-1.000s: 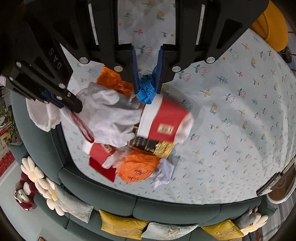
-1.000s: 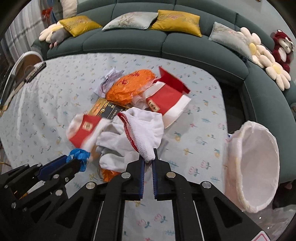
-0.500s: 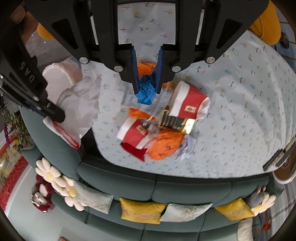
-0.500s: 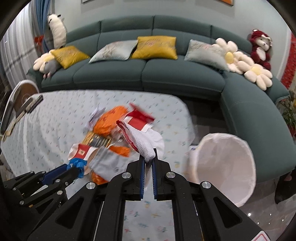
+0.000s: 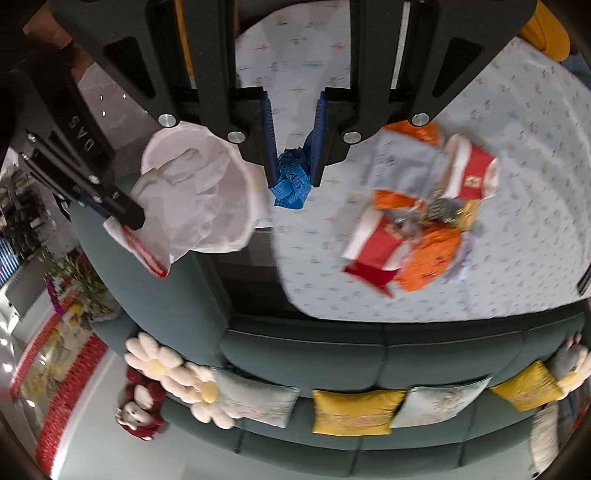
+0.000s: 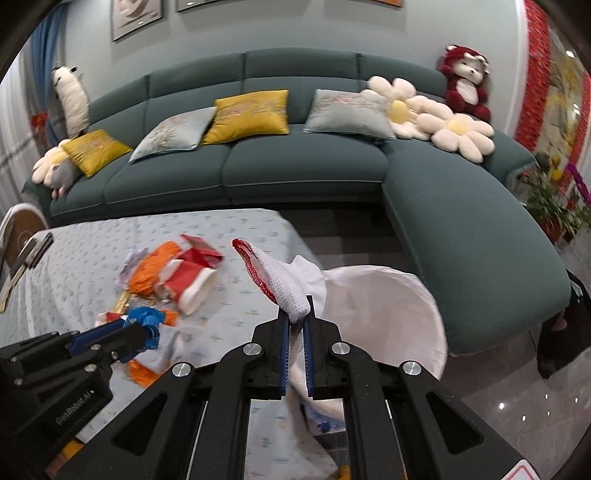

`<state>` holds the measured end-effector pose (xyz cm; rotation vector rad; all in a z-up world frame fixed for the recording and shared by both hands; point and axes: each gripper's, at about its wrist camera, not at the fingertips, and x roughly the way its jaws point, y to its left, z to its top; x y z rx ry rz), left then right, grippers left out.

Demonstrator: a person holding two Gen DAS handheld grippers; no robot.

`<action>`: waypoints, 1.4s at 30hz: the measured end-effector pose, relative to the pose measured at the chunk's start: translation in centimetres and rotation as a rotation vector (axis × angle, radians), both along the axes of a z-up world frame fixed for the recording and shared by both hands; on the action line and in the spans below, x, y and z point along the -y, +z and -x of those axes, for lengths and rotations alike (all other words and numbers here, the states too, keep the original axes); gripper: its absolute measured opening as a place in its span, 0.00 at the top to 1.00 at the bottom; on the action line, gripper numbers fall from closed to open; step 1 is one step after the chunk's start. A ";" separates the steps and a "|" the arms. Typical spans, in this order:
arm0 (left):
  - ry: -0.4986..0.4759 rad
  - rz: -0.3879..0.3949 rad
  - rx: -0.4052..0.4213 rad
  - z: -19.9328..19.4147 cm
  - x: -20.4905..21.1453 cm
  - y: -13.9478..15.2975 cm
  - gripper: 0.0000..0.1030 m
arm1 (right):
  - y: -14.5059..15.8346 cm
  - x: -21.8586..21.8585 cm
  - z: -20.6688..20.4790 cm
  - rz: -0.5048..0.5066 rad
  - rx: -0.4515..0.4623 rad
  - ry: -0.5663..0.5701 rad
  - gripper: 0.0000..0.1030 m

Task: Collect trash
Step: 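Carry both items over the bin and open both tools to drop them, then move both tools back over the trash pile on the table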

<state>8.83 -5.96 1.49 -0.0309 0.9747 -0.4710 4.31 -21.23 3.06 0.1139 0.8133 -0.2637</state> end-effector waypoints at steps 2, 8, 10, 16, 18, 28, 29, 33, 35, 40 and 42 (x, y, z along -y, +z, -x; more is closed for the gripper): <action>-0.029 0.003 0.002 0.1 1.8 0.0 0.83 | -0.1 1.4 0.4 -0.002 0.001 -0.019 0.94; -0.110 0.022 -0.031 -0.1 7.1 -1.1 0.83 | -1.4 5.5 0.7 -0.023 -0.013 -0.072 0.94; -0.136 0.023 -0.041 -0.3 8.9 -1.7 0.83 | -2.0 6.5 0.6 -0.030 -0.020 -0.084 0.94; -0.182 0.020 -0.070 -0.9 12.4 -3.3 0.83 | -3.5 9.0 -0.1 -0.060 -0.040 -0.110 0.93; -0.186 0.026 -0.075 -1.3 13.2 -3.6 0.83 | -3.9 9.6 -0.3 -0.069 -0.042 -0.116 0.93; -0.135 0.027 -0.063 -2.9 13.1 -4.2 0.51 | -4.1 10.8 -1.1 -0.065 -0.032 -0.153 0.69; -0.131 0.026 -0.057 -3.0 12.9 -4.2 0.50 | -4.0 10.7 -1.1 -0.060 -0.029 -0.153 0.65; -0.115 0.009 -0.033 -3.0 11.7 -3.9 0.48 | -3.5 9.8 -1.3 -0.040 -0.026 -0.142 0.61; -0.104 0.002 -0.020 -2.8 10.9 -3.6 0.47 | -3.2 9.2 -1.3 -0.034 -0.023 -0.136 0.57; -0.052 -0.001 0.000 -2.4 8.1 -3.0 0.44 | -2.5 6.9 -1.3 -0.019 -0.018 -0.112 0.53; -0.030 -0.003 0.002 -2.4 6.8 -2.9 0.44 | -2.3 5.9 -1.3 -0.015 -0.015 -0.100 0.50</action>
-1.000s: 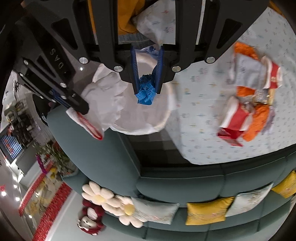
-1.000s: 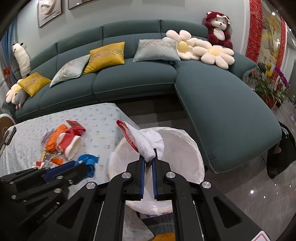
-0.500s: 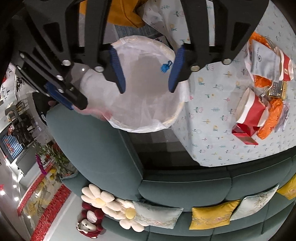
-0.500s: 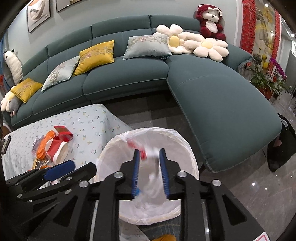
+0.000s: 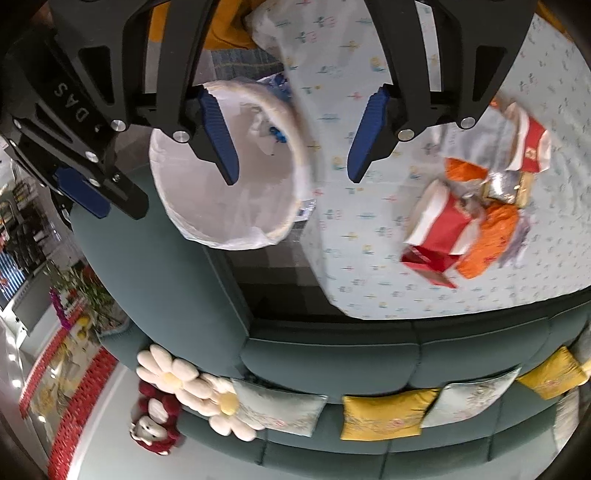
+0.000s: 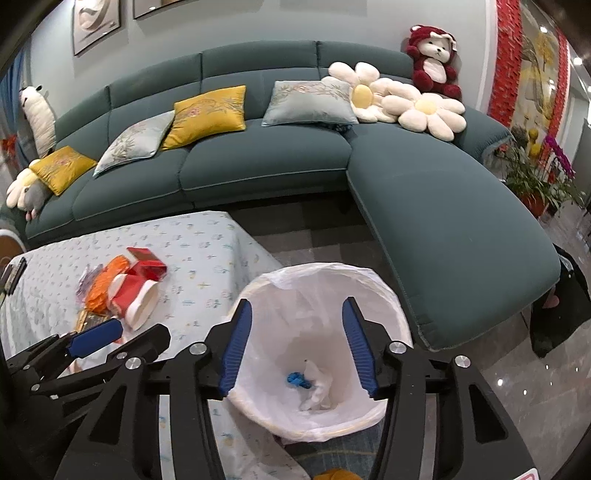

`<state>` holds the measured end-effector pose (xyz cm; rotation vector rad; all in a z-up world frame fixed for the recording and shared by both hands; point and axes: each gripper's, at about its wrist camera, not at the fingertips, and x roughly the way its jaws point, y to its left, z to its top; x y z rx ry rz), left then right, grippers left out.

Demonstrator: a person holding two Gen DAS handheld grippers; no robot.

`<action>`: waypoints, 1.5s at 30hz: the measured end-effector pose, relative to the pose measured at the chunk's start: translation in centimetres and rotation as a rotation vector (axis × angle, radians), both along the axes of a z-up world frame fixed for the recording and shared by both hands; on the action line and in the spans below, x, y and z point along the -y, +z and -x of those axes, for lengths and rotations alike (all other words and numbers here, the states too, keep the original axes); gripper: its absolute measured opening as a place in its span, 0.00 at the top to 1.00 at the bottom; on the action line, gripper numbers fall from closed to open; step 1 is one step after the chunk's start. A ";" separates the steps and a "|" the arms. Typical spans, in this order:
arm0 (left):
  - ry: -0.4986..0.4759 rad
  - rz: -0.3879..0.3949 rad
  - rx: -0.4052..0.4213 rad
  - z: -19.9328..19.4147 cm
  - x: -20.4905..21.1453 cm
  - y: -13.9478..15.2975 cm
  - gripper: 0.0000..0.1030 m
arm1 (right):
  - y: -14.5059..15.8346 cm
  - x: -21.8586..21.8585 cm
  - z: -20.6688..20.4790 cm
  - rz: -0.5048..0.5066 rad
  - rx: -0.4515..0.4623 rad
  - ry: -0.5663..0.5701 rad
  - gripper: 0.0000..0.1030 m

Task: Collect trash
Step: 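Move both tools back over the trash pile on the table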

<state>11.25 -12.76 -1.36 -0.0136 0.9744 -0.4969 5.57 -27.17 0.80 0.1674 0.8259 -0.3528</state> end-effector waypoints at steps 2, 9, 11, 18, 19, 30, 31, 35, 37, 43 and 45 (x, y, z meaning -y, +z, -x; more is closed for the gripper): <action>0.027 0.006 -0.004 0.0 -1.4 0.1 0.44 | 0.2 -1.4 0.0 0.008 -0.001 0.019 0.49; 0.125 0.001 0.001 -0.4 -6.5 0.3 0.43 | 0.8 -5.7 -0.2 0.009 -0.003 0.075 0.45; 0.156 -0.004 0.005 -0.4 -8.1 0.4 0.42 | 0.8 -6.9 -0.4 0.010 -0.006 0.089 0.45; 0.263 -0.040 0.015 -0.1 -13.2 -0.2 0.32 | 0.5 -10.8 -0.9 0.010 -0.024 0.146 0.43; 0.278 -0.040 0.008 -0.2 -14.0 -0.4 0.31 | 0.4 -11.5 -1.0 0.010 -0.029 0.156 0.43; 0.380 -0.122 -0.001 -0.5 -20.4 -2.9 0.25 | -1.8 -16.5 -2.0 -0.001 -0.083 0.227 0.43; 0.379 -0.132 -0.002 -0.5 -20.7 -3.1 0.25 | -2.1 -16.9 -2.1 -0.002 -0.090 0.234 0.43; 0.374 -0.175 -0.003 -0.7 -21.8 -4.3 0.23 | -3.2 -18.2 -2.8 -0.006 -0.114 0.253 0.43; 0.368 -0.186 -0.003 -0.8 -22.2 -4.9 0.14 | -4.0 -18.8 -3.2 -0.009 -0.131 0.264 0.43; 0.346 -0.204 -0.026 -2.1 -23.5 -7.2 0.13 | -6.3 -20.4 -4.8 -0.024 -0.180 0.292 0.43; 0.343 -0.203 -0.041 -2.7 -23.9 -8.0 0.13 | -6.9 -20.7 -5.3 -0.031 -0.192 0.299 0.43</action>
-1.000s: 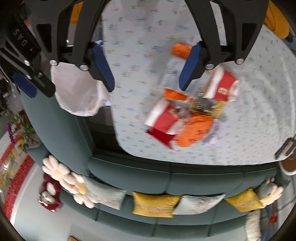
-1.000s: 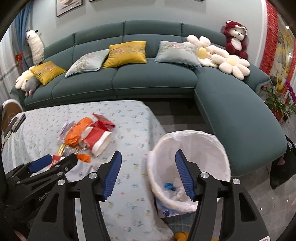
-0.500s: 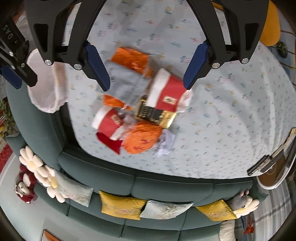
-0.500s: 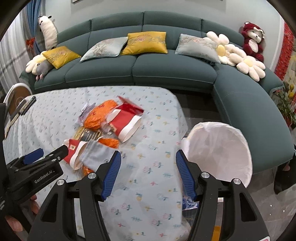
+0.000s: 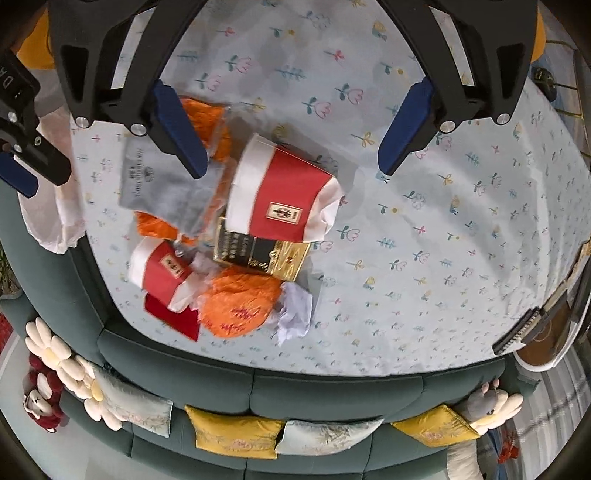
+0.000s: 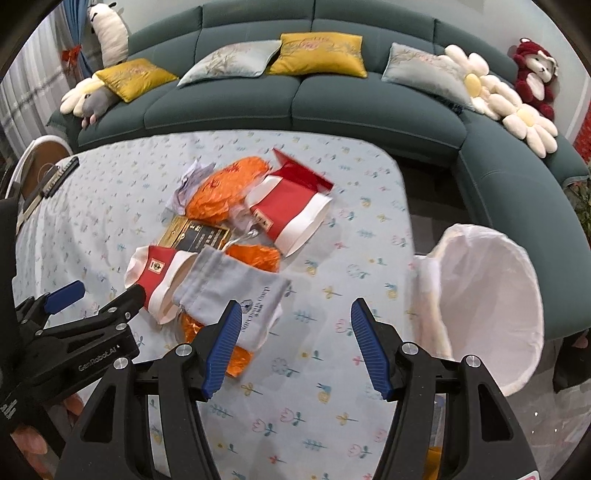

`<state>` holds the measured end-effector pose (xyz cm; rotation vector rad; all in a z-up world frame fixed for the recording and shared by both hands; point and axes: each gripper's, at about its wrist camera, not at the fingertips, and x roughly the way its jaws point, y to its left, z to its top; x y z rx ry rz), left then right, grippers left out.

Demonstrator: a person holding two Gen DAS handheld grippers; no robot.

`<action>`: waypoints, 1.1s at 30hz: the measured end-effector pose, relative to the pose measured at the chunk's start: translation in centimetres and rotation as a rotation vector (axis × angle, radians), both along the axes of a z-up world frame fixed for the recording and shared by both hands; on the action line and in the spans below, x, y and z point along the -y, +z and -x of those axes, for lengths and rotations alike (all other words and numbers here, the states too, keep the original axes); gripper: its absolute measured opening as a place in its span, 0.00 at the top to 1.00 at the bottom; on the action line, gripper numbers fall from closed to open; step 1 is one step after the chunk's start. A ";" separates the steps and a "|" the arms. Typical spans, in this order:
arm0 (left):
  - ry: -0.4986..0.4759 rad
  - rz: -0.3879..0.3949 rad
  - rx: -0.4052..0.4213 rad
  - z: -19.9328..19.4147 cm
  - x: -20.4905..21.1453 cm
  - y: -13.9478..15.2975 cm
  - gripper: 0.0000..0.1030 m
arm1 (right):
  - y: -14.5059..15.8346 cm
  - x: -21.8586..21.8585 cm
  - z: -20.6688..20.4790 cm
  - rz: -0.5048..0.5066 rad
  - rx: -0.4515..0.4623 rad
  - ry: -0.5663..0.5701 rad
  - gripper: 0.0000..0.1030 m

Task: Collect trash
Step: 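Move both tools back over the trash pile on the table, then grasp the red-and-white paper cup with the left tool while the right tool grasps the grey pouch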

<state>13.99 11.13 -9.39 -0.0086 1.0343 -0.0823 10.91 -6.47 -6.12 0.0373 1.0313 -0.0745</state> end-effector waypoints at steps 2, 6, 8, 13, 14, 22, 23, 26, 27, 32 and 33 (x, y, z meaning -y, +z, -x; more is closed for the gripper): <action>-0.004 -0.002 -0.017 -0.7 -0.2 -0.9 0.12 | -0.9 -0.5 -0.7 -0.006 -0.019 0.008 0.43; -0.011 -0.008 -0.043 -2.0 -0.3 -2.2 0.12 | -2.3 -1.0 -1.9 -0.018 -0.050 0.016 0.43; -0.020 0.001 -0.053 -2.6 -0.3 -2.8 0.12 | -3.1 -1.2 -2.6 -0.028 -0.065 0.018 0.43; -0.047 0.004 -0.068 -3.6 0.3 -3.8 0.12 | -4.5 -1.7 -3.6 -0.047 -0.096 0.021 0.44; -0.052 -0.001 -0.071 -3.8 0.5 -4.0 0.12 | -4.7 -1.8 -3.7 -0.049 -0.099 0.023 0.45; -0.037 0.018 -0.107 -4.9 0.4 -5.2 0.15 | -6.1 -2.2 -4.1 -0.063 -0.133 0.043 0.71; -0.036 0.020 -0.110 -5.0 0.3 -5.2 0.15 | -6.2 -2.2 -4.1 -0.066 -0.135 0.042 0.76; -0.030 0.012 -0.098 -4.7 0.4 -4.9 0.16 | -6.0 -1.8 -4.0 -0.077 -0.131 0.034 0.88; -0.030 0.010 -0.090 -4.6 0.4 -4.8 0.16 | -5.8 -1.6 -3.9 -0.083 -0.125 0.031 0.90; -0.033 0.008 -0.070 -3.9 0.8 -3.7 0.16 | -4.3 -1.1 -3.6 -0.095 -0.088 0.028 0.94; -0.033 0.008 -0.067 -3.8 0.9 -3.5 0.16 | -4.0 -1.0 -3.5 -0.095 -0.080 0.029 0.94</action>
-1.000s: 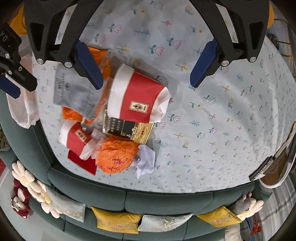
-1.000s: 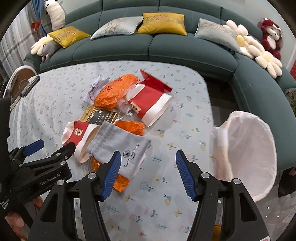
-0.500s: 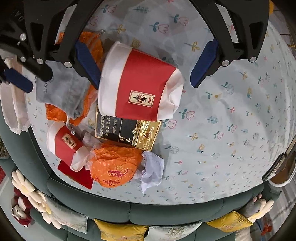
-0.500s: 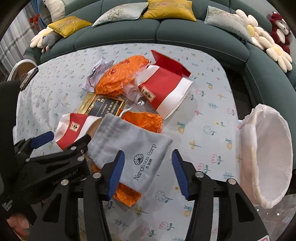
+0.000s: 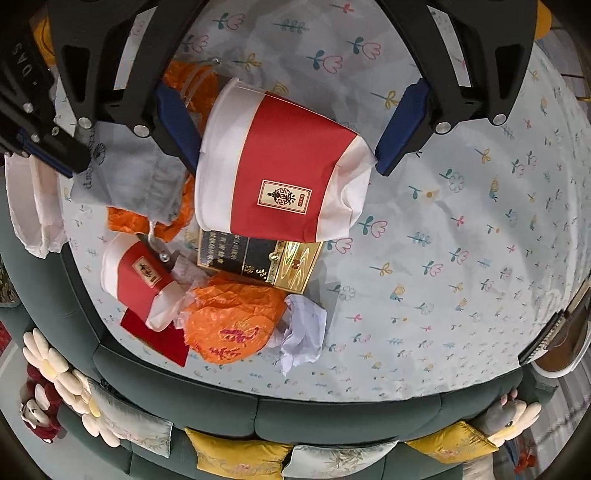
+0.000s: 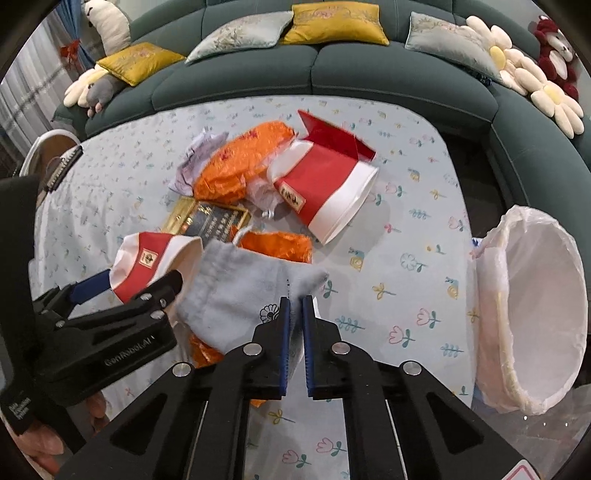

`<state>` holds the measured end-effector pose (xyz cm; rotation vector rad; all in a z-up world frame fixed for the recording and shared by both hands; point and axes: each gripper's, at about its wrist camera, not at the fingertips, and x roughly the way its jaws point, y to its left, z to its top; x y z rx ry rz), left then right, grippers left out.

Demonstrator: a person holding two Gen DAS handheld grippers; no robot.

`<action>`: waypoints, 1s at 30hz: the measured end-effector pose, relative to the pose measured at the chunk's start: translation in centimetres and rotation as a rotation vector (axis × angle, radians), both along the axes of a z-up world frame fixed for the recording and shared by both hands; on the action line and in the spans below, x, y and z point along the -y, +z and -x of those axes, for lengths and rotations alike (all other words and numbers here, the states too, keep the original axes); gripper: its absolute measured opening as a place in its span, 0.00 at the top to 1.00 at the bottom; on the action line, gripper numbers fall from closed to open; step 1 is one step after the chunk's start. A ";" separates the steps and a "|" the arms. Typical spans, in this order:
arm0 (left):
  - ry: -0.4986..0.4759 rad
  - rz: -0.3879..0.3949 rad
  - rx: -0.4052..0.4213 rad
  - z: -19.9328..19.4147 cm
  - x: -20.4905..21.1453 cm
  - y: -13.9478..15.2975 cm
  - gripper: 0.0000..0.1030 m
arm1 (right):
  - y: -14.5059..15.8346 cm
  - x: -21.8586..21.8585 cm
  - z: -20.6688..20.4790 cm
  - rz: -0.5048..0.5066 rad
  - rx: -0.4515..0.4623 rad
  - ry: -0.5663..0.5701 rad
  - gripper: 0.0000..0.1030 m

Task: Collect trash
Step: 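Grasp the red-and-white paper cup with the left tool while the right tool grasps the grey pouch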

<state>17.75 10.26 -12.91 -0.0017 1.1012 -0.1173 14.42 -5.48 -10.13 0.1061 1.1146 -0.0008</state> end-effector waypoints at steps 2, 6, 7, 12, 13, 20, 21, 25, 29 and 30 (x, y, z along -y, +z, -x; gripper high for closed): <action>0.004 0.003 0.003 0.3 0.0 0.5 0.16 | 1.0 0.1 0.4 0.003 0.025 0.000 0.95; 0.015 0.010 0.019 1.0 0.0 1.6 0.16 | 3.0 0.9 1.1 0.013 0.075 -0.017 0.95; 0.015 0.011 0.022 1.1 0.0 1.8 0.16 | 3.5 1.2 1.2 0.011 0.085 -0.023 0.95; 0.008 0.015 0.052 1.8 0.6 3.7 0.16 | 6.1 2.9 1.9 0.008 0.144 -0.062 0.95; 0.008 0.017 0.056 1.8 0.8 4.0 0.16 | 6.7 3.3 2.0 0.010 0.157 -0.071 0.95; -0.024 0.030 0.115 2.8 3.1 7.2 0.16 | 9.4 6.1 3.5 0.010 0.222 -0.126 0.95; -0.031 0.031 0.120 2.9 3.5 7.5 0.16 | 9.7 6.5 3.7 0.010 0.229 -0.133 0.95; -0.068 0.031 0.140 3.6 5.8 8.6 0.16 | 10.5 8.0 4.5 0.013 0.249 -0.155 0.95; -0.113 0.033 0.155 4.3 8.5 9.5 0.16 | 11.2 10.1 5.7 0.014 0.266 -0.190 0.95; -0.126 0.034 0.159 4.5 9.3 9.7 0.16 | 11.3 10.5 6.0 0.014 0.269 -0.196 0.95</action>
